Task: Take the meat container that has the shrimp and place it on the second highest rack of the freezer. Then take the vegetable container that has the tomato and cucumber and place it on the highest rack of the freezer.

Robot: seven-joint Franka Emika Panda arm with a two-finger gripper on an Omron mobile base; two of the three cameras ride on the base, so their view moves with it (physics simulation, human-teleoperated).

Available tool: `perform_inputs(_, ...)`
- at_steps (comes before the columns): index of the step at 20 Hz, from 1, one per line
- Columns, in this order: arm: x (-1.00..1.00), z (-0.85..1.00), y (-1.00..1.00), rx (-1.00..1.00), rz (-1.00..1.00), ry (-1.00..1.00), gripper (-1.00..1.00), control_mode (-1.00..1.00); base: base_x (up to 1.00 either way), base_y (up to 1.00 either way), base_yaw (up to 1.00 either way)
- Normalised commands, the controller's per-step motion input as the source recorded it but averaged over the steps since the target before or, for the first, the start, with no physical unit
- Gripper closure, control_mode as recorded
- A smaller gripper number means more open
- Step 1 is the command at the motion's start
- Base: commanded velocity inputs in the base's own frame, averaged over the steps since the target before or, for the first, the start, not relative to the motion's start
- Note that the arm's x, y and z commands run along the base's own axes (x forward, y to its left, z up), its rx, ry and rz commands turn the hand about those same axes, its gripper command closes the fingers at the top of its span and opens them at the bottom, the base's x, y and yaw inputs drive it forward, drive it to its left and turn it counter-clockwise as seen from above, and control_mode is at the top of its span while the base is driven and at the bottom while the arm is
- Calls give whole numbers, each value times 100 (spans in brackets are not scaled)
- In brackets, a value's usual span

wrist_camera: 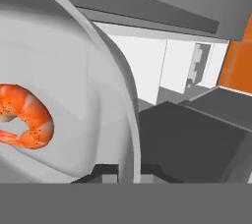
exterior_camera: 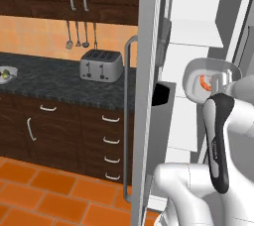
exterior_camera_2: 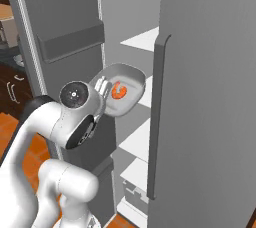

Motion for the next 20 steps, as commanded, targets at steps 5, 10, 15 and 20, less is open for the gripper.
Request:
perform_inputs(5, 50, -13, -1, -1, 8, 1, 100, -100, 0, 0, 0)
perform_inputs(10, 33, -10, -31, 3, 16, 0, 100, -100, 0, 0, 0)
perform_inputs(15, 23, -25, -22, 0, 7, 0, 100, -100, 0, 0, 0)
perform_inputs(20, 12, -1, -21, 0, 0, -1, 100, -100, 0, 0, 0)
